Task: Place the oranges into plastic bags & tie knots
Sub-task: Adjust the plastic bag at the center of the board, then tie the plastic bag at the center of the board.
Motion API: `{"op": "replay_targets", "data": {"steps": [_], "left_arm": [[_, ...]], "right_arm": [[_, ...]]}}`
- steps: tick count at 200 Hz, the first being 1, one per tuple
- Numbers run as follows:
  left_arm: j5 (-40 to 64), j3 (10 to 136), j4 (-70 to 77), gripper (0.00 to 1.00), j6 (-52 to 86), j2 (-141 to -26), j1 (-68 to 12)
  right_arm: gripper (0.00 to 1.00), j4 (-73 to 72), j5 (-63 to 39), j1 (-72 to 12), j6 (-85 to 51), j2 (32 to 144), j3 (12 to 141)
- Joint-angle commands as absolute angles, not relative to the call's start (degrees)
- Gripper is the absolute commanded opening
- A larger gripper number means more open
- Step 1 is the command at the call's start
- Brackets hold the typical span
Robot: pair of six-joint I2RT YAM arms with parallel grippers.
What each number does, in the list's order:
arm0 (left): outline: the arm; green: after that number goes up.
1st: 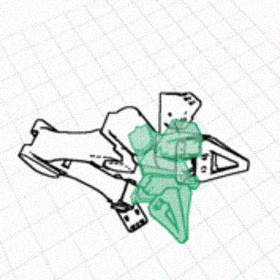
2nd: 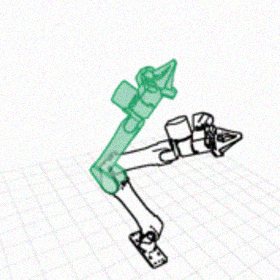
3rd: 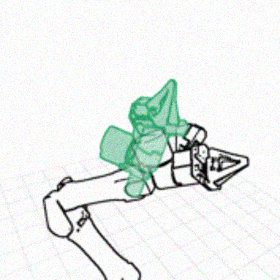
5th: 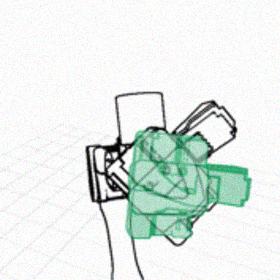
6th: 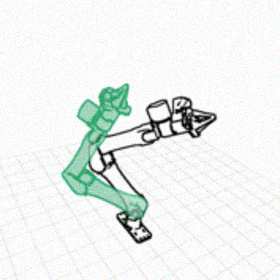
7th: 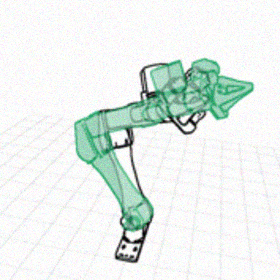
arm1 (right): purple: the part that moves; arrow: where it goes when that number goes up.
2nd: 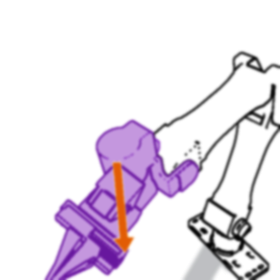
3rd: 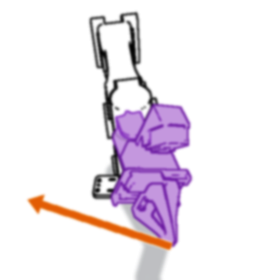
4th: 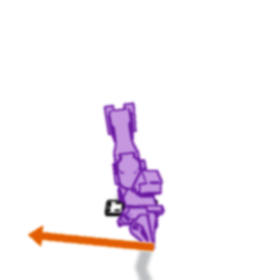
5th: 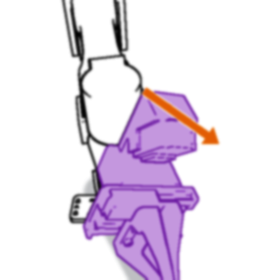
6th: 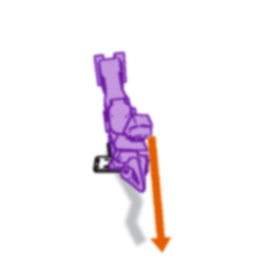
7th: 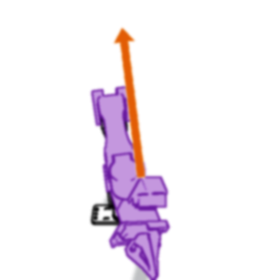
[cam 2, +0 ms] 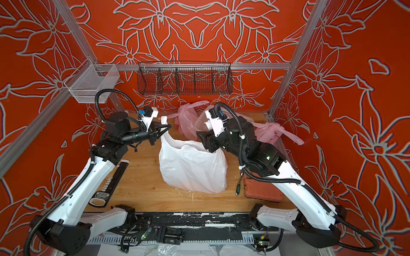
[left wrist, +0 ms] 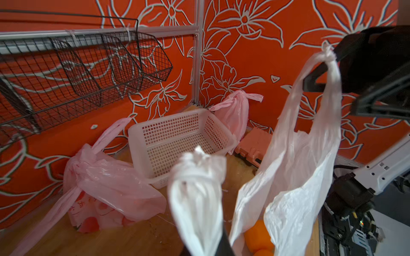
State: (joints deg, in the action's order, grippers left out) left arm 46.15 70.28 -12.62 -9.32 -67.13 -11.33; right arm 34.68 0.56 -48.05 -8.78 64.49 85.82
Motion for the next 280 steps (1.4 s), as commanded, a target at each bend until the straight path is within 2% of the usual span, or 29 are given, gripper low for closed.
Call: {"op": "replay_targets", "data": {"steps": [1, 34, 73, 102, 126, 141, 166, 177, 207, 229, 258, 280], "left_arm": [[56.78, 71.39, -8.17, 0.00, -12.31, -68.89, -9.17], [65.00, 74.86, -11.82, 0.00, -21.93, -72.73, -7.30], [70.45, 83.36, -27.23, 0.00, -35.80, -76.44, -6.63], [71.04, 86.22, -33.22, 0.00, -41.04, -78.65, -6.15], [71.10, 82.72, -32.50, 0.00, -41.32, -77.09, -6.15], [70.49, 78.38, -27.98, 0.00, -39.20, -74.75, -6.13], [68.33, 77.78, -27.50, 0.00, -38.92, -73.88, -6.02], [68.39, 78.51, -28.18, 0.00, -38.85, -74.38, -5.76], [68.48, 78.63, -28.26, 0.00, -38.58, -74.98, -5.27], [68.56, 78.49, -27.62, 0.00, -38.04, -74.90, -5.02], [68.73, 78.67, -27.64, 0.00, -37.71, -75.15, -4.75], [68.97, 78.75, -27.60, 0.00, -37.54, -75.07, -4.49]], "right_arm": [[0.98, 32.35, -4.90, -47.76, -1.70, 60.17, 81.25], [0.98, 29.53, -4.29, -46.78, 4.43, 52.79, 72.96], [0.98, 30.15, -9.51, -43.51, 6.89, 47.77, 69.10], [0.98, 30.56, -10.28, -39.13, 6.32, 44.51, 66.24], [0.98, 30.18, -13.61, -34.97, 5.64, 43.51, 64.23], [0.98, 28.26, -18.62, -31.35, 4.74, 44.19, 62.84], [0.98, 21.24, -38.15, -25.04, 1.50, 47.67, 61.25], [0.98, 17.87, -42.93, -24.14, 0.23, 48.42, 60.57], [0.98, 8.63, -49.67, -24.10, -3.94, 45.20, 57.26], [0.98, 3.31, -56.00, -26.09, -6.66, 47.53, 56.90], [0.98, 10.55, -48.59, -36.03, 1.69, 51.52, 63.49], [0.98, 10.74, -47.18, -37.70, 2.80, 56.09, 67.66]]}}
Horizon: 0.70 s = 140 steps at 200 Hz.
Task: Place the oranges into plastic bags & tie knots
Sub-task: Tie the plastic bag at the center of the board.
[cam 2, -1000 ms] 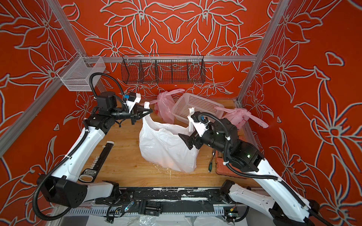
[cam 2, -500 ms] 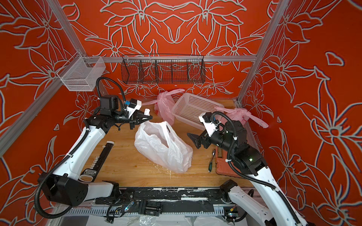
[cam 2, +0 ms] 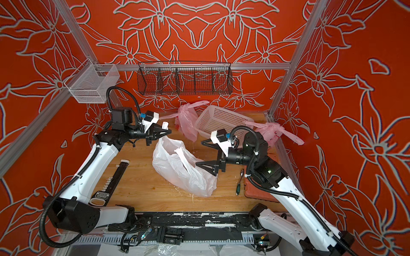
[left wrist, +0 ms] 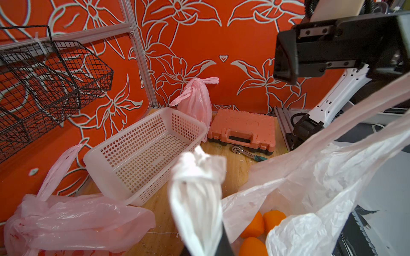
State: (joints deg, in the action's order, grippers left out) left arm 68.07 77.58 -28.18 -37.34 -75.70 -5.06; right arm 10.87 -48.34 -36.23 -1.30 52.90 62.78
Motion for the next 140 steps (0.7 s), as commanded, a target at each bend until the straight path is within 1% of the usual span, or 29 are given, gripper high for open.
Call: {"op": "replay_targets", "data": {"steps": [1, 31, 77, 113, 140], "left_arm": [[68.98, 78.75, -27.60, 0.00, -37.53, -75.06, -4.49], [69.00, 78.75, -27.73, 0.00, -37.44, -74.99, -4.39], [69.26, 78.94, -27.86, 0.00, -37.35, -75.53, -4.22], [69.30, 78.93, -28.04, 0.00, -37.44, -75.37, -4.13], [69.26, 78.93, -28.12, 0.00, -37.44, -75.24, -4.02]], "right_arm": [[0.98, 10.73, -47.19, -37.75, 2.85, 56.30, 67.84], [0.98, 9.31, -49.53, -39.07, 3.33, 61.41, 70.22], [0.98, 4.19, -47.52, -42.11, 2.34, 62.89, 70.02], [0.98, 6.23, -48.18, -43.14, 3.68, 65.24, 71.89], [0.97, 6.59, -46.76, -43.42, 3.70, 65.02, 68.53]]}}
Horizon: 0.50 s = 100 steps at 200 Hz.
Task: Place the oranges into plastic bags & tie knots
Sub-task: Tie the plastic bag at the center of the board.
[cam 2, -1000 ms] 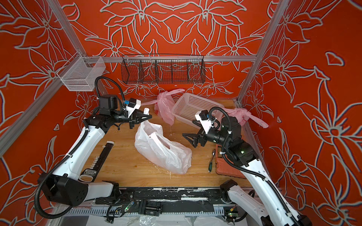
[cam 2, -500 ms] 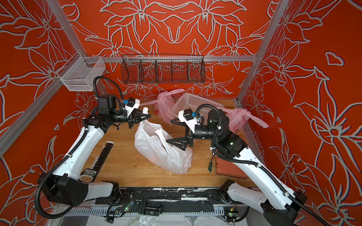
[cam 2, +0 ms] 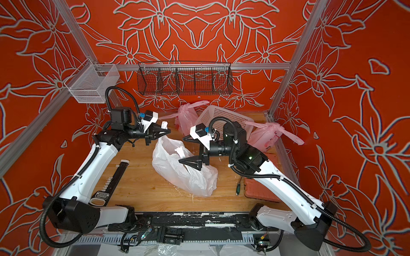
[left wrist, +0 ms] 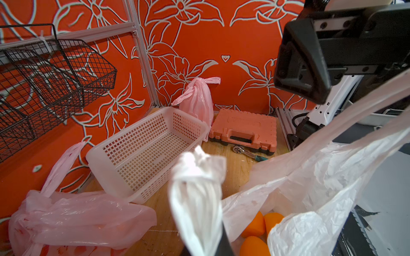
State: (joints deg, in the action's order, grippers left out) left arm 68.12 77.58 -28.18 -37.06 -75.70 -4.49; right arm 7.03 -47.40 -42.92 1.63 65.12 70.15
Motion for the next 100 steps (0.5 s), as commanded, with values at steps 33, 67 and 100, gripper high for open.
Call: {"op": "replay_targets", "data": {"steps": [33, 67, 100], "left_arm": [[69.41, 79.00, -28.20, 0.00, -37.44, -75.35, -3.96], [69.36, 78.93, -28.27, 0.00, -37.44, -75.34, -3.87], [69.46, 79.04, -28.24, 0.00, -37.27, -75.25, -3.78]], "right_arm": [[0.88, 6.64, -42.52, -43.46, 3.43, 62.86, 63.03], [0.80, 3.97, -42.39, -43.48, 1.25, 61.49, 59.24], [0.77, 3.86, -40.55, -43.46, 0.83, 60.41, 57.76]]}}
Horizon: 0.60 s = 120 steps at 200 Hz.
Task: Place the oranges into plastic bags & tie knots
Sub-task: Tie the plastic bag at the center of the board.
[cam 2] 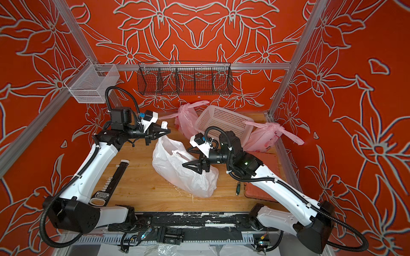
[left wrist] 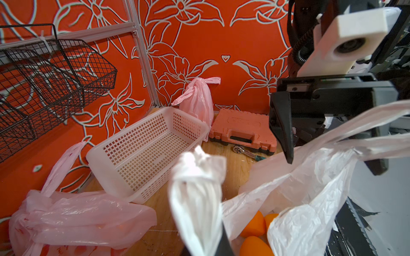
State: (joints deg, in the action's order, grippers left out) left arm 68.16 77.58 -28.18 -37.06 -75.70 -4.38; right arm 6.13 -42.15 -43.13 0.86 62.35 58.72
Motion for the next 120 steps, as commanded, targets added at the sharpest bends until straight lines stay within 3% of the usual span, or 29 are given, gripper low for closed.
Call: {"op": "replay_targets", "data": {"steps": [1, 18, 35, 90, 120], "left_arm": [[69.45, 79.02, -28.23, 0.00, -37.27, -75.28, -3.78], [69.60, 79.01, -28.04, 0.00, -37.00, -75.24, -3.53], [69.76, 79.01, -27.79, 0.00, -36.68, -75.32, -3.42], [70.14, 79.23, -27.95, 0.00, -36.55, -75.55, -3.25], [70.14, 79.26, -27.87, 0.00, -36.30, -75.77, -3.16]], "right_arm": [[0.77, 3.87, -40.49, -43.49, 0.86, 60.40, 57.71], [0.92, 4.17, -39.30, -43.46, 0.58, 58.84, 56.94], [0.98, 5.09, -39.75, -43.46, 0.72, 57.60, 56.60], [0.97, 8.60, -41.34, -43.50, 2.56, 58.04, 56.48], [0.86, 8.94, -36.86, -43.49, 3.25, 57.05, 55.57]]}}
